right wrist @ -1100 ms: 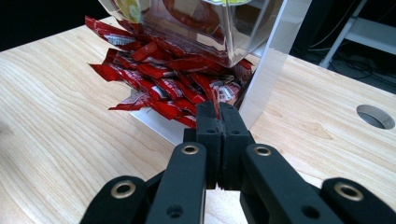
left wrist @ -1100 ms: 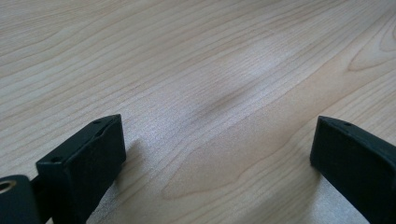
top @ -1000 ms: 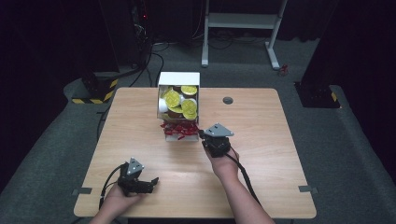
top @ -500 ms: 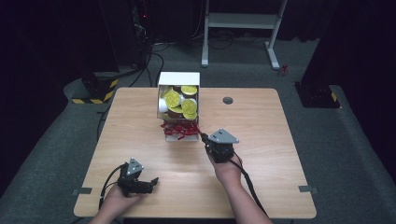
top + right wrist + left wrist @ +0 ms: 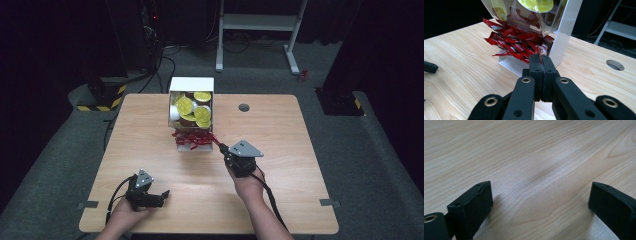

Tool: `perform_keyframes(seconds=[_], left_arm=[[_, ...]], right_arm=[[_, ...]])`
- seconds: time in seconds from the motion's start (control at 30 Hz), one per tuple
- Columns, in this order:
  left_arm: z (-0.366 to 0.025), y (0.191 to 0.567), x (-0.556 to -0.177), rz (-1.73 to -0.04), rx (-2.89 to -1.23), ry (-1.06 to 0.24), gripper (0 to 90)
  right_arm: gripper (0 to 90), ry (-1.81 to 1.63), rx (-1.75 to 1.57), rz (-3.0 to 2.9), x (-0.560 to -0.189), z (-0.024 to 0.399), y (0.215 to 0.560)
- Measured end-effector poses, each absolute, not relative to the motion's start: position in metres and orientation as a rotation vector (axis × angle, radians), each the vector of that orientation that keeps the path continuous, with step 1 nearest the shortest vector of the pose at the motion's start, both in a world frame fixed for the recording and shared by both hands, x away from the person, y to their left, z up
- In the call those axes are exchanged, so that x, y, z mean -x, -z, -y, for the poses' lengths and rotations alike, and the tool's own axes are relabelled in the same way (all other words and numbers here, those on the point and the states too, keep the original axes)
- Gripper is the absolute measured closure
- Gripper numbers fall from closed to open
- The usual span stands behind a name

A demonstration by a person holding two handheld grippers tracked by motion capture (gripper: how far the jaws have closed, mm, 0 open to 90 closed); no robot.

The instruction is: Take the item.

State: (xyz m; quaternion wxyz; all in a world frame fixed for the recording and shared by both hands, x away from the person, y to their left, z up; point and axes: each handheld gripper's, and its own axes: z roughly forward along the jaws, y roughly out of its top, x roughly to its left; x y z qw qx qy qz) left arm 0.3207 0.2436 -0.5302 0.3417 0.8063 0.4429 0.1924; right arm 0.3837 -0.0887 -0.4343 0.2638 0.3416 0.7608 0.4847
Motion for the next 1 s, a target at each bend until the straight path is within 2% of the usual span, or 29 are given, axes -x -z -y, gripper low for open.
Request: perform_keyframes(seconds=[1.0], left_arm=[[-0.244,0.53,-0.32,-1.146,-2.098,-0.502,6.5]], right_arm=[[89.8,-1.383,-0.903,-2.005,-0.357,0.117,0.423]])
